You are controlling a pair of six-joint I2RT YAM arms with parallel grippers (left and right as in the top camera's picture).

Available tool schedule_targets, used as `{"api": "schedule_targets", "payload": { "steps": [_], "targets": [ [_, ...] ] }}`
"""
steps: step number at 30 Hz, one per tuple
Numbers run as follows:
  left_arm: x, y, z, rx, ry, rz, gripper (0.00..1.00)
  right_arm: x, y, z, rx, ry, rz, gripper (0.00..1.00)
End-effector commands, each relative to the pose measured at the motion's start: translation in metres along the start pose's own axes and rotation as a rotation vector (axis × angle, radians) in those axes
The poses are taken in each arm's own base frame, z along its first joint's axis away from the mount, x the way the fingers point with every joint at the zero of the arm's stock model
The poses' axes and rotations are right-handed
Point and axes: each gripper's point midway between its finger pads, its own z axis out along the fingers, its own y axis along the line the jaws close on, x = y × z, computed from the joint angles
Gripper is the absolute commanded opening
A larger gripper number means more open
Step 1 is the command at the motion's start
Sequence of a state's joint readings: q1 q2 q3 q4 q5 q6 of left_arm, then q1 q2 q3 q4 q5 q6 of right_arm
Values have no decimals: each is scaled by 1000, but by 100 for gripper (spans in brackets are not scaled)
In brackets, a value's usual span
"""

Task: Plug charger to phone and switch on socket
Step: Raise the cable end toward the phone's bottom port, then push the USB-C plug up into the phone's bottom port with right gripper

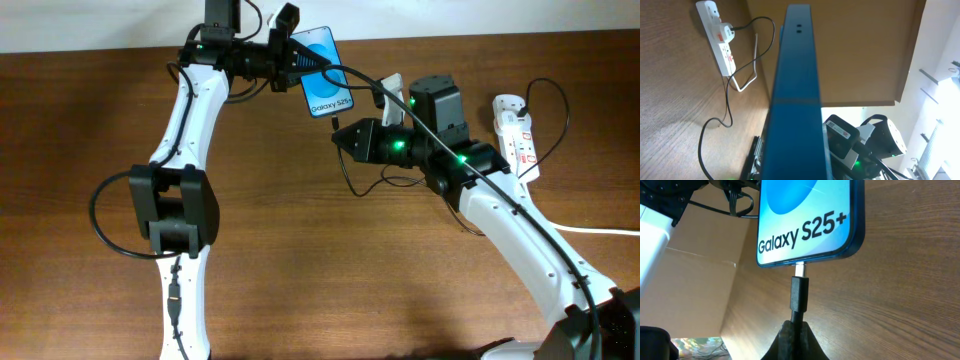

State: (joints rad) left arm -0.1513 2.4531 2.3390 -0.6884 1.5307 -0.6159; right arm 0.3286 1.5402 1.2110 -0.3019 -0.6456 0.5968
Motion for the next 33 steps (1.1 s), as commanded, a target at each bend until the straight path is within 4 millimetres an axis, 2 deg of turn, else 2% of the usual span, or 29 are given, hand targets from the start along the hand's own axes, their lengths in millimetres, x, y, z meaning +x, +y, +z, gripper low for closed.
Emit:
{"api": "schedule_targets", "payload": {
  "steps": [1,9,33],
  "targets": [
    [5,-23,-3,35,20,71,0,0,2,0,-14,4,-18,4],
    [1,-20,-12,21,-6,76,0,0,1,0,-13,7,-16,4],
    [4,-19,-3,16,5,88,0,-1,1,1,-13,0,-27,4]
  ]
}}
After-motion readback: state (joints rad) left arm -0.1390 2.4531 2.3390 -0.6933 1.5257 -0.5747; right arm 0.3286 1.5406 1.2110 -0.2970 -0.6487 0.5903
